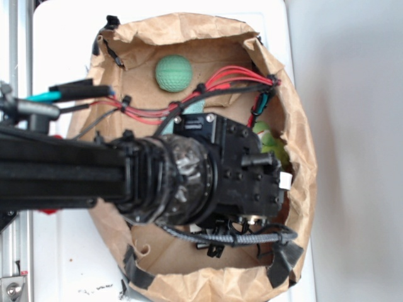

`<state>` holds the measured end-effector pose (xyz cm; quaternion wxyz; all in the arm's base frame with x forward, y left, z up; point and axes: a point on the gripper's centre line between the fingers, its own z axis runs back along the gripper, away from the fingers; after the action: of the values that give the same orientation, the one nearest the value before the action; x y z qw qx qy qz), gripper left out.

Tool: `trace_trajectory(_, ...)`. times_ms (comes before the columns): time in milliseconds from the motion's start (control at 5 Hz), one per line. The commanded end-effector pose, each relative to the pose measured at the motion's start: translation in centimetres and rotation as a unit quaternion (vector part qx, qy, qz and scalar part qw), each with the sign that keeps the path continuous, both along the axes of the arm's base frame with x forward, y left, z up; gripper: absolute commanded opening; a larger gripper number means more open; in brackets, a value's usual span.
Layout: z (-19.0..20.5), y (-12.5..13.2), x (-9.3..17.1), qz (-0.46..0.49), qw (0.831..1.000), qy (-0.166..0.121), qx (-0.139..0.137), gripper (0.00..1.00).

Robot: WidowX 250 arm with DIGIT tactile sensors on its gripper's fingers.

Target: Grab the blue cloth.

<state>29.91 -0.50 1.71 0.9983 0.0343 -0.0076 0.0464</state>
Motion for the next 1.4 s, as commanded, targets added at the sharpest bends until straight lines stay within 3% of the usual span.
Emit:
trace_trajectory(0,0.9,0.1,0.3,-0.018,1.0,-0.024,0.009,0.0)
trace_trajectory(200,2.6,0.5,-0.3,-0.023,0.999,-0.024,0.006,0.0)
trace_trajectory(600,9.4,1.7,-1.6,-0.011,0.999,-0.035,-0.032,0.0)
trace_trajectory(1000,14.3,1.3,-3.9,-0.024,0.997,-0.042,-0.06,0.0)
trace_trajectory(1200,16.3,1.5,-2.9,-0.016,0.996,-0.056,-0.072,0.0)
